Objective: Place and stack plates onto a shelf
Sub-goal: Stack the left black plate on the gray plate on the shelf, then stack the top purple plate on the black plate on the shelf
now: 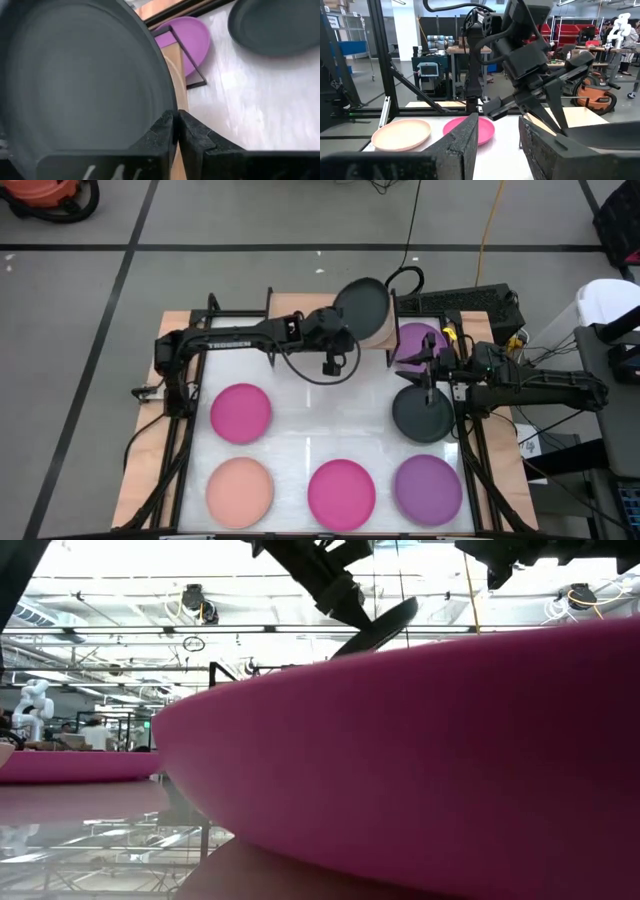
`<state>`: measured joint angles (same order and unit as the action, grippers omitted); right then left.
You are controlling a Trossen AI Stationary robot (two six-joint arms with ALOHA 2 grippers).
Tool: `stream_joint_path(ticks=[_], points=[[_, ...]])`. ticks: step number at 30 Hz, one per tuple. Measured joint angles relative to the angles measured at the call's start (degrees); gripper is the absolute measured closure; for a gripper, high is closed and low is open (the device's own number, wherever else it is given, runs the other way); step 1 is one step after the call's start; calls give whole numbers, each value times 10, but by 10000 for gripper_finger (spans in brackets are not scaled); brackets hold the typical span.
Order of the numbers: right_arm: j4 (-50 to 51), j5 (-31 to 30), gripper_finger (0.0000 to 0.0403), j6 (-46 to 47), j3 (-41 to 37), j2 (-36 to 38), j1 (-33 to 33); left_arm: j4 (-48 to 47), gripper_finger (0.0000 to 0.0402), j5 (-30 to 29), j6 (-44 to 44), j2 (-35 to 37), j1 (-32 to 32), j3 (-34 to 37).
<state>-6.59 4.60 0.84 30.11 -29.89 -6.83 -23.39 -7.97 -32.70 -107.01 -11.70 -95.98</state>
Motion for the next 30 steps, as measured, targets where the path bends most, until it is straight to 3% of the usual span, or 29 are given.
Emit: stream_joint_path(ticks=[4, 10, 15, 25, 30], points=[[0, 0, 277, 0, 0, 0, 0, 2, 341, 0, -3, 1, -3, 0], [0, 0, 277, 0, 0, 0, 0, 2, 332, -2, -4, 1, -4, 0], [0, 0, 277, 0, 0, 0, 0, -9, 331, -56, -5, 20, 6, 0], [42, 0, 277, -11, 0, 0, 0, -10, 330, -50, 112, 165, 57, 13], [68, -2, 277, -11, 0, 0, 0, 61, 330, -50, 132, 261, 95, 106]])
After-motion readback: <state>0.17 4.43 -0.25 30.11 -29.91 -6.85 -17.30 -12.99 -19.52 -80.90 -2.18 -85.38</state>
